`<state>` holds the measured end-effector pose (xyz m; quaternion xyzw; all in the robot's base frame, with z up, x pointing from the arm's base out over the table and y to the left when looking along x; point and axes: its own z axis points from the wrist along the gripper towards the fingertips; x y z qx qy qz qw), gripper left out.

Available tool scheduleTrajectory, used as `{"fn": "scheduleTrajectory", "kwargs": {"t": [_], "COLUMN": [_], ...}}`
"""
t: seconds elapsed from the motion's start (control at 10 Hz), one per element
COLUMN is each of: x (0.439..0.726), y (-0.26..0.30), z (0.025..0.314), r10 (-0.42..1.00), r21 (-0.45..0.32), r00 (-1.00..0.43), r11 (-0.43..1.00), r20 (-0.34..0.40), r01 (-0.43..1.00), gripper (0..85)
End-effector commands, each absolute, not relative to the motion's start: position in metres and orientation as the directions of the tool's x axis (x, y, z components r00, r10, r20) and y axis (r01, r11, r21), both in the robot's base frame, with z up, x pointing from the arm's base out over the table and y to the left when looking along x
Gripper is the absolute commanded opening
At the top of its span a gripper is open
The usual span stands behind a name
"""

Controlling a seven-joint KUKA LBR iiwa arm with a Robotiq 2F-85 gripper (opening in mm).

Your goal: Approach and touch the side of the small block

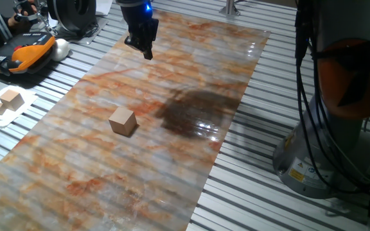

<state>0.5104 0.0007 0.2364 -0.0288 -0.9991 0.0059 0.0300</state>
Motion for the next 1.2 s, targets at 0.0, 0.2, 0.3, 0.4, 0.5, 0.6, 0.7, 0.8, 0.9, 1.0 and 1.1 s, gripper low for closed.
{"fn": "scheduleTrajectory", "kwargs": {"t": [0.0,0.2,0.3,0.4,0.5,0.6,0.7,0.8,0.9,1.0,1.1], "x": [0.5097,0.5099,0.5099,0.5102,0.5102,0.51,0.509,0.5091,0.5091,0.5091,0.5095], "y": [0.0006,0.0006,0.0006,0.0005,0.0006,0.0007,0.0007,0.0007,0.0007,0.0007,0.0008], "z": [0.2366,0.2366,0.2366,0.2366,0.2366,0.2366,0.2367,0.2368,0.2367,0.2368,0.2368], "r10": [0.055,0.064,0.067,0.067,0.059,0.053,0.047,0.047,0.044,0.03,0.029], "r21": [-0.014,-0.014,-0.014,-0.014,-0.014,-0.014,-0.014,-0.014,-0.014,-0.014,-0.014], "r00": [-0.997,-0.996,-0.996,-0.996,-0.996,-0.997,-0.998,-0.998,-0.998,-0.998,-0.998], "r11": [0.998,0.998,0.998,0.998,0.998,0.999,0.999,0.999,0.999,0.999,1.0], "r20": [0.052,0.055,0.057,0.06,0.06,0.059,0.048,0.048,0.048,0.051,0.056], "r01": [0.054,0.063,0.066,0.066,0.058,0.052,0.046,0.046,0.043,0.029,0.028], "gripper": [0.0,0.0,0.0,0.0,0.0,0.0,0.0,0.0,0.0,0.0,0.0]}}
